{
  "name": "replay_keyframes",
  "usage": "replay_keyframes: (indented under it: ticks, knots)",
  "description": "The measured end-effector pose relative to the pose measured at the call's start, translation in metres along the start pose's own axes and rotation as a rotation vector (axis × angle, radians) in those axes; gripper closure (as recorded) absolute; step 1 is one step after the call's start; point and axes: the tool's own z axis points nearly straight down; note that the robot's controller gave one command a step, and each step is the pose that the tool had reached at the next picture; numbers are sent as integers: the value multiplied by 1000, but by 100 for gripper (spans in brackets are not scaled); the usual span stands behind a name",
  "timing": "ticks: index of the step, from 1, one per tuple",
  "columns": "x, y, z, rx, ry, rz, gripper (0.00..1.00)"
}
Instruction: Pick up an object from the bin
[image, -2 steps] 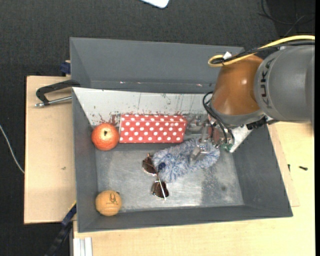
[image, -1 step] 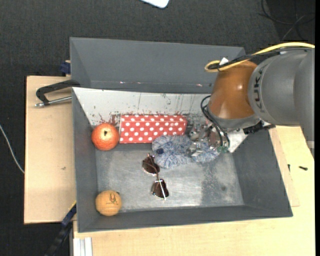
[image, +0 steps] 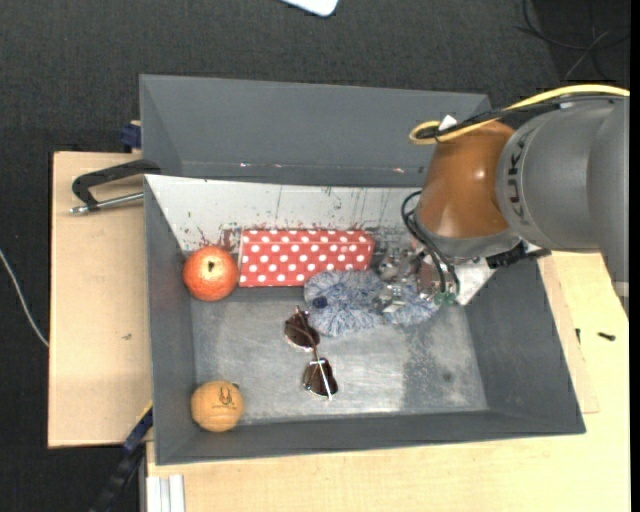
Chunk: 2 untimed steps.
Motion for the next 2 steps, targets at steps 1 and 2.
replay_keyframes:
  ticks: [1,2]
  knots:
    - [8,8,-51,1,6,35,100]
    - [7,3,-120,1,3,17,100]
